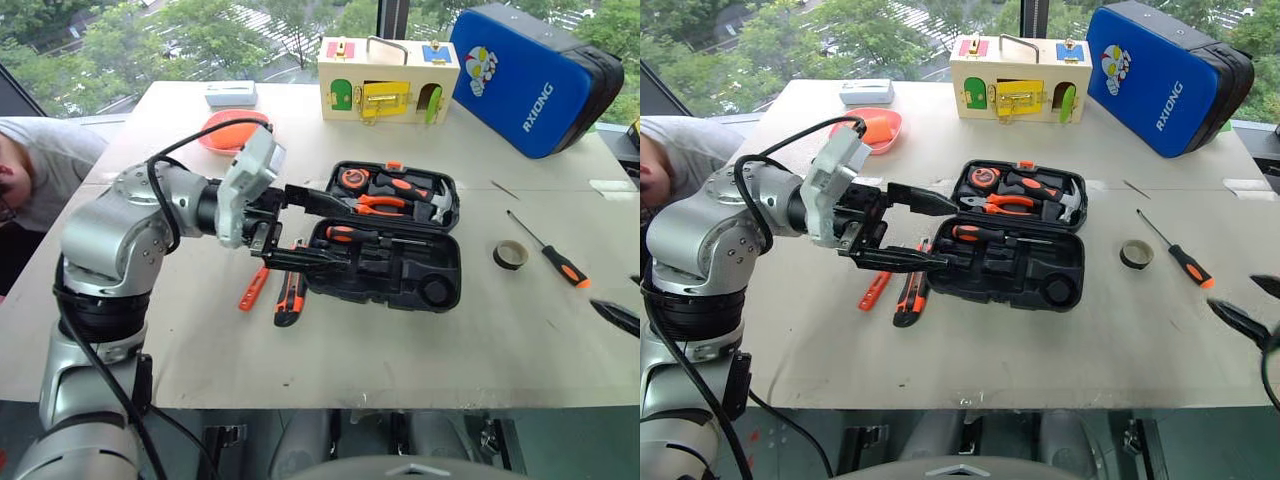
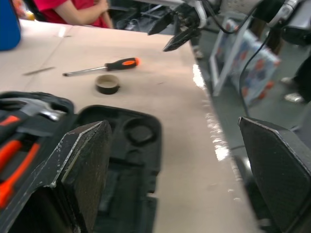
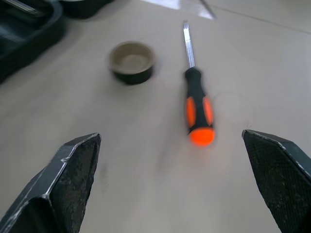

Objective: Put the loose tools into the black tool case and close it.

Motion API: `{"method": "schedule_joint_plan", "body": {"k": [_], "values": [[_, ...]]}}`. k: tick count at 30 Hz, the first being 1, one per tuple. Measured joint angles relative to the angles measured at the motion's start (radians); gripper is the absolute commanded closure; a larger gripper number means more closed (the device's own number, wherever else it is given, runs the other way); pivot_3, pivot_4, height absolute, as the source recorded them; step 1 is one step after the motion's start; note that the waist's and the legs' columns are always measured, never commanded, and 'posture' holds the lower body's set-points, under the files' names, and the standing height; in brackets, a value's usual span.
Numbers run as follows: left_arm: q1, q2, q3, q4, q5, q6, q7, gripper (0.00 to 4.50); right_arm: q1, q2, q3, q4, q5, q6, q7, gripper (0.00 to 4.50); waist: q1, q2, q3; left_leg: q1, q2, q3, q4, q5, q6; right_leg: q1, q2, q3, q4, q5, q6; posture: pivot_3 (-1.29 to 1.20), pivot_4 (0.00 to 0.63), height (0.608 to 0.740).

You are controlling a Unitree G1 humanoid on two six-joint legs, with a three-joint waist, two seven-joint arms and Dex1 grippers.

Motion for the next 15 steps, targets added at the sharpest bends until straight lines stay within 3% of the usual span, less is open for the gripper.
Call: {"method": "schedule_joint_plan", "body": {"k": [2,9,12,15], "values": [[0.008,-0.001,-0.020,0.008,0.032,-0.061,0.007,0.05,-0.138,0.003,0.106,0.143,-0.069,-0.041,-0.036,0.00,0.000,0.000,0.000,-0.001,0.000,0.000,0.000,0.000,0.000,-0.001,0.000,0.000,0.000,0.000,0.000,0.00,0.150,0.735],[0.009,0.005,-0.035,0.011,0.033,-0.097,0.006,0.05,-0.321,0.035,0.232,0.378,-0.140,-0.108,-0.075,0.00,0.003,0.002,0.001,-0.002,0.000,0.000,-0.001,0.000,0.000,-0.002,0.001,0.000,-0.001,0.000,0.000,0.00,0.150,0.735],[0.009,0.011,-0.035,0.017,0.032,-0.098,0.005,0.00,-0.350,0.042,0.239,0.429,-0.147,-0.117,-0.087,0.80,0.003,0.002,0.001,-0.002,0.000,0.000,0.000,0.000,0.000,-0.002,0.001,0.000,-0.001,0.000,0.000,0.00,0.150,0.735],[0.009,0.012,-0.035,0.019,0.031,-0.098,0.005,0.00,-0.367,0.049,0.240,0.450,-0.148,-0.124,-0.098,2.21,-0.001,0.002,0.001,-0.002,0.000,0.000,0.000,0.000,0.000,-0.002,0.001,0.000,0.000,0.000,0.000,0.00,0.150,0.735]]}}
